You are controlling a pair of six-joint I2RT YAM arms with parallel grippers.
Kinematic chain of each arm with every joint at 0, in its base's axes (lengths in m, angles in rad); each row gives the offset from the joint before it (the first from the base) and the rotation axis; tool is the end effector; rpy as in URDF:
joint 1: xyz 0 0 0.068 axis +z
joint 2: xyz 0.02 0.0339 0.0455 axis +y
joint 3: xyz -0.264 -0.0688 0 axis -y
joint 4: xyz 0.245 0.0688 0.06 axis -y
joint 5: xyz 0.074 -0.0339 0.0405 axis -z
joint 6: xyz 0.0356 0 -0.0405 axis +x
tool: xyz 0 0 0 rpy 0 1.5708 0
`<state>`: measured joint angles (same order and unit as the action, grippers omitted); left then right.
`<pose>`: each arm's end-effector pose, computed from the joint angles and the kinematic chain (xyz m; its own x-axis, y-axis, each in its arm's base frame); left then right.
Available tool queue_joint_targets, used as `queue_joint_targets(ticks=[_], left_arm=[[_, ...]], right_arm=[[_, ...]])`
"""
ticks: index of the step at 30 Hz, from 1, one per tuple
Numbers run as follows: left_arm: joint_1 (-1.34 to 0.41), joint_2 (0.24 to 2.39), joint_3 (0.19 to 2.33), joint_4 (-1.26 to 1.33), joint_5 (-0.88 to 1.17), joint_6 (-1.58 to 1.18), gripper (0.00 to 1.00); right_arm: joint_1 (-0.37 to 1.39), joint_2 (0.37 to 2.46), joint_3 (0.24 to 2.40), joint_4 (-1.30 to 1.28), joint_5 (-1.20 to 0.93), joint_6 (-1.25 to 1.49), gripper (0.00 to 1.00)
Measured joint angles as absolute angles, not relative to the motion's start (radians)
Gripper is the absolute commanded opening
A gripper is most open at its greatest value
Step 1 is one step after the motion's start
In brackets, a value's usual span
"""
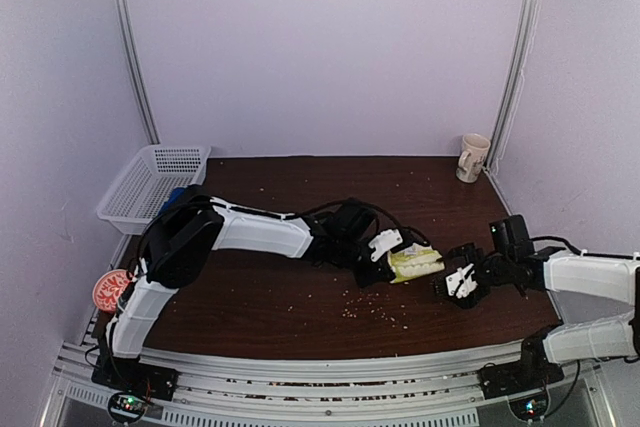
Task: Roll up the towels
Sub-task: Roll the towel at the center of the board.
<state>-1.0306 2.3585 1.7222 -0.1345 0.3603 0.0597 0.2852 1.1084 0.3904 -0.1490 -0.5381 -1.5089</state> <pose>0.2550 -0.4497 0.1277 -0.3020 0.6122 -0.7307 0.9523 0.2283 -0.2024 0.1809 0.0721 0.1541 0.5135 -0.7426 -0.4300 -0.7648 -0.1689 -0.6217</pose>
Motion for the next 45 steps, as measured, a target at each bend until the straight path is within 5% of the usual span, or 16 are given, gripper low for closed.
queue_joint_targets(ticks=[13,25,36,38,45], left_arm=[[-1.007,2.416,1.803,-0.163,0.464,-0.011,0.0],[-1.0,2.426,1.811,-0.167,0.503,-0.023,0.03],[-0.994,2.431,1.811,-0.164,0.53,-0.035,0.09],[-0.991,2.431,1.811,-0.163,0.533,-0.037,0.16],[-0.985,2.42,1.766,-0.134,0.533,-0.039,0.63]], right_arm=[[0.516,1.282,0.319,0.316,-0.299,-1.38,0.72],[0.563,1.381,0.323,0.434,-0.121,-1.334,0.53],[0.569,1.433,0.337,0.453,-0.074,-1.332,0.1],[0.57,1.434,0.339,0.449,-0.073,-1.332,0.06],[0.571,1.443,0.403,0.345,-0.075,-1.328,0.0]])
